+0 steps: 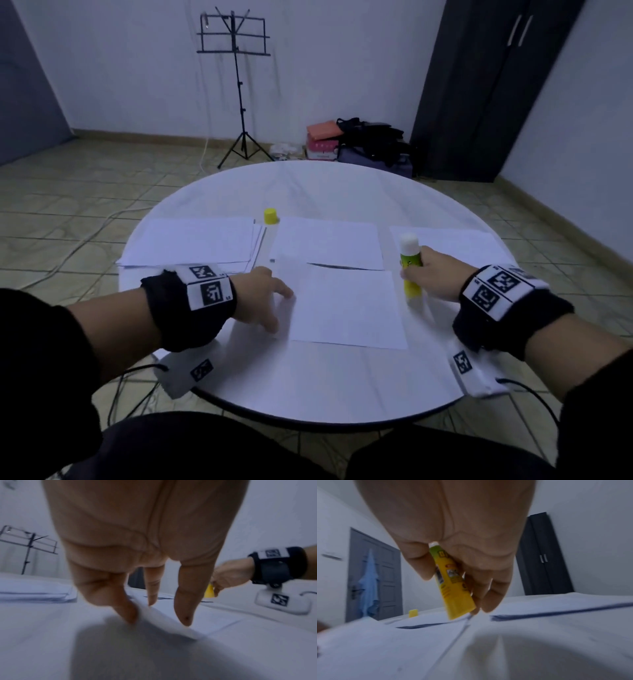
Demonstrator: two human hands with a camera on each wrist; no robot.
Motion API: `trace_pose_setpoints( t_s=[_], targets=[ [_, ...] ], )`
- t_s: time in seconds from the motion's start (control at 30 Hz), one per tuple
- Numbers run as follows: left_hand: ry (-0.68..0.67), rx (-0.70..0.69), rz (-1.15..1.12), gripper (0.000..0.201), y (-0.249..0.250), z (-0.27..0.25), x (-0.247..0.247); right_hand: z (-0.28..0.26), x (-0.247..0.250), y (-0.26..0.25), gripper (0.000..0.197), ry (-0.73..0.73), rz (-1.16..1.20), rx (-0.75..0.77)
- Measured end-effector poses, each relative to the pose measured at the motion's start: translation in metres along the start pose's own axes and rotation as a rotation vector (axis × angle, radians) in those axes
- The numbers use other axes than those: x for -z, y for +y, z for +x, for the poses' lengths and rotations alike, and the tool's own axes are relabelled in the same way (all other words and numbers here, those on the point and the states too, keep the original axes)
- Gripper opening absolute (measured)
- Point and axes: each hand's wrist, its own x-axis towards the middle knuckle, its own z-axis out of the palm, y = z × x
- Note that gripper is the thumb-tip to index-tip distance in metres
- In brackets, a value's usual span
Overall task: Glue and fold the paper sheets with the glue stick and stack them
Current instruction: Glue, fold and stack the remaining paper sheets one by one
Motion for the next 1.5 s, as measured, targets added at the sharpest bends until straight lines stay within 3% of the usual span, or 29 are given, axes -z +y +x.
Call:
trace_pose_setpoints(
  t_s=[0.17, 0.33, 0.63, 0.8, 0.97, 1.27, 1.4, 1.5],
  targets=[
    [-0.054, -0.050, 0.252, 0.071, 0.001, -0.010, -0.006, -0.006, -0.011, -0.043, 0.028, -0.047, 0.011, 0.078],
    [-0.063, -0.104, 0.238, 0.056, 0.000, -0.017, -0.003, 0.002, -0.026, -0.091, 0.034, 0.159, 0.140, 0.181],
    [-0.094, -0.141, 0.294, 0.072, -0.005, -0.012, -0.007, 0.025, -0.074, -0.145, 0.030, 0.104, 0.223, 0.283],
    [-0.060, -0.148, 0.224, 0.061, -0.011, -0.009, -0.003, 0.025, -0.073, -0.142, 0.028, 0.083, 0.113, 0.272],
    [-0.020, -0.167, 0.173, 0.056, -0.013, -0.004, 0.000, 0.027, -0.050, -0.102, 0.031, 0.131, 0.112, 0.159],
    [-0.007, -0.120, 0.268, 0.081, -0.011, 0.002, 0.001, 0.019, -0.014, -0.046, 0.031, 0.218, 0.060, -0.056],
    [-0.031, -0.063, 0.238, 0.086, -0.012, 0.000, 0.004, 0.014, -0.017, -0.066, 0.030, 0.255, 0.046, 0.028],
    [-0.056, 0.048, 0.160, 0.107, -0.017, 0.002, 0.004, 0.006, -0.035, -0.098, 0.034, 0.172, 0.123, 0.164]
  ],
)
